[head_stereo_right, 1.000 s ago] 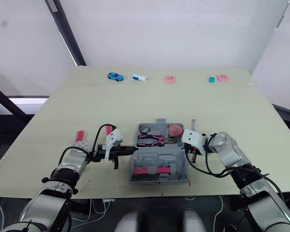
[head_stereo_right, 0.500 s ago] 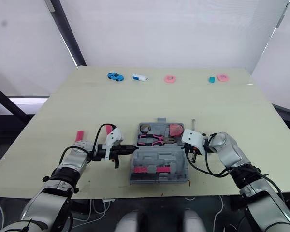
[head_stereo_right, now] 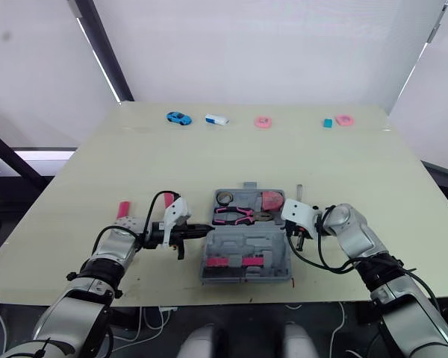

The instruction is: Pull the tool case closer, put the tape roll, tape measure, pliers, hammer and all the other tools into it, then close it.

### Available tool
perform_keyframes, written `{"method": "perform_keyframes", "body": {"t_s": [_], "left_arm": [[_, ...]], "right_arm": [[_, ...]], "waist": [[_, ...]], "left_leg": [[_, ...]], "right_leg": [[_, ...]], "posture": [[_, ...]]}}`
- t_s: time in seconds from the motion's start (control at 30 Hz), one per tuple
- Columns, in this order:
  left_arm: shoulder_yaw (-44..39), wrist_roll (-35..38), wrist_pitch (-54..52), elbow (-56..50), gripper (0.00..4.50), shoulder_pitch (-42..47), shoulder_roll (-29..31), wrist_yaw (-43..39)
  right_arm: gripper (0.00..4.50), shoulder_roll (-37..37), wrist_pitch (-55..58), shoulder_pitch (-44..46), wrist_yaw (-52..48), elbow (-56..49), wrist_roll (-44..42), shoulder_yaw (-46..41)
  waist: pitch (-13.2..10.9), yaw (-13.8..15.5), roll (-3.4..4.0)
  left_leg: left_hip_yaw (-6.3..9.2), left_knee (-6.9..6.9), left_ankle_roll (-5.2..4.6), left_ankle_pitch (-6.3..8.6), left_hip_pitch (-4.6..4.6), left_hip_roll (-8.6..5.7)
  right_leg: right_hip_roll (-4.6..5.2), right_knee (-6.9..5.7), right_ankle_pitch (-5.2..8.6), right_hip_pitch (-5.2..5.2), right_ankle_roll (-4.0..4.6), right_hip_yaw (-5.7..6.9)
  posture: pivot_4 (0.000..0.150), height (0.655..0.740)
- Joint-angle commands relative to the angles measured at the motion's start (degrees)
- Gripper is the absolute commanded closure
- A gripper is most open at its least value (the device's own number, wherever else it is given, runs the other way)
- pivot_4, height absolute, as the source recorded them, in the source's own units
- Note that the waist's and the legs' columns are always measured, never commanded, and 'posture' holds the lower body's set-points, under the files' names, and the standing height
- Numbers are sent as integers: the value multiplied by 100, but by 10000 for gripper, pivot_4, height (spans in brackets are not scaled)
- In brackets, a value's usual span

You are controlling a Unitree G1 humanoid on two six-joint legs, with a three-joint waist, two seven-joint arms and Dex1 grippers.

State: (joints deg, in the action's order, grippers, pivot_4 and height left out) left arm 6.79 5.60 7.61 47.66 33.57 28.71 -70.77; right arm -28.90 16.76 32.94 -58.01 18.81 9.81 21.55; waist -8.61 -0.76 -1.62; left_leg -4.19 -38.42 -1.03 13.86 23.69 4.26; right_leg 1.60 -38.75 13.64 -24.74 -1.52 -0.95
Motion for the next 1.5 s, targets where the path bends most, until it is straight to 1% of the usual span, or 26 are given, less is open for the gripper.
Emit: {"method": "perform_keyframes", "body": {"t_s": [0.03,0.53,0.67,0.8,0.87,0.93,0.97,1.07,1.1,1.17,1.2,1.27,1.33,1.4,1.47,1.5], "left_arm": [[-1,-22,81,-124,44356,72,-97,13],[-109,33,150,-137,44356,-6,6,34],[-378,486,-102,-569,44356,-300,129,-298],[-702,657,-240,-1111,44356,-795,320,-34],[-917,789,-412,-1459,44356,-1085,348,233],[-1178,957,-504,-1914,44356,-1406,297,576],[-1335,1140,-683,-2302,44356,-1629,253,737],[-1891,1732,-1438,-3445,44356,-2155,47,1530],[-2040,1992,-1797,-3831,44356,-2274,34,1700],[-2511,2884,-2360,-4649,44356,-2561,-111,1950],[-2686,3158,-2525,-4946,44356,-2716,-152,2054],[-2910,3250,-2514,-5345,44356,-3007,-263,2357],[-3022,3217,-2304,-5698,44356,-3377,-349,2427],[-3165,3314,-2442,-5880,44356,-3721,-394,2608],[-3237,3458,-2509,-5981,44356,-4067,-334,2467],[-3286,3525,-2497,-6007,38969,-4203,-317,2408]], "right_arm": [[45000,31,-22,41,54,75,71,60],[45000,-125,168,-78,-156,-269,-51,-26],[45000,-351,315,-207,-188,-608,-237,-298],[45000,-694,457,-475,-212,-982,-525,-661],[45000,-855,443,-640,-217,-1144,-673,-842],[45000,-948,414,-812,-163,-1317,-878,-1097],[45000,-967,417,-941,-157,-1472,-1069,-1304],[45000,-816,317,-1324,-20,-1970,-1708,-1987],[45000,-672,129,-1473,-79,-2139,-2082,-2242],[45000,-456,74,-1768,126,-2549,-2474,-2626],[45000,-374,99,-1869,192,-2716,-2617,-2731],[45000,-219,260,-2018,400,-2980,-2834,-2860],[45000,-102,299,-2175,576,-3191,-2997,-2941],[45000,-43,366,-2363,707,-3364,-3166,-3036],[45000,-117,199,-2667,629,-3427,-3254,-3154],[42565,-157,144,-2803,612,-3437,-3295,-3228]], "waist": [[0,0,0],[-1,12,1],[-2,7,2],[-4,6,4],[-5,1,6],[-5,0,6],[-6,0,5],[-7,9,4],[-7,9,3],[-11,7,-3],[-11,6,-2],[-11,-3,-2],[-10,-8,-1],[-10,-4,-1],[-10,10,-2],[-11,22,-3]], "left_leg": [[0,0,0,0,0,0],[0,2,0,0,4,0],[0,4,0,1,8,0],[-1,11,0,1,13,0],[-1,13,0,1,13,0],[-1,14,0,1,12,1],[-1,14,0,1,11,1],[-2,16,0,1,13,1],[1,15,0,1,14,2],[6,15,0,1,11,1],[9,15,1,1,10,2],[5,15,1,2,7,2],[1,15,1,2,4,1],[-1,16,1,2,3,1],[0,17,1,2,4,0],[3,17,1,2,5,0]], "right_leg": [[0,0,0,0,0,0],[0,1,1,-2,1,1],[1,4,1,-5,1,1],[2,13,2,-10,1,1],[2,15,2,-10,1,1],[4,17,2,-10,0,1],[5,16,2,-9,0,1],[8,18,2,-9,-1,1],[8,18,1,-8,-2,2],[7,18,1,-5,-2,6],[7,17,2,-3,-3,8],[10,18,2,-2,-3,5],[10,18,2,-1,-3,1],[10,20,2,-1,-2,0],[10,21,3,-2,-1,1],[10,23,3,-1,1,5]], "posture": [[1500,7400],[1500,7400],[1500,7400],[1500,7400],[1500,7400],[1500,7400],[1500,7400],[1500,7400],[1500,7400],[1500,7400],[1500,7400],[1500,7400],[1500,7400],[1500,7400],[1500,7400],[1500,7400]]}}
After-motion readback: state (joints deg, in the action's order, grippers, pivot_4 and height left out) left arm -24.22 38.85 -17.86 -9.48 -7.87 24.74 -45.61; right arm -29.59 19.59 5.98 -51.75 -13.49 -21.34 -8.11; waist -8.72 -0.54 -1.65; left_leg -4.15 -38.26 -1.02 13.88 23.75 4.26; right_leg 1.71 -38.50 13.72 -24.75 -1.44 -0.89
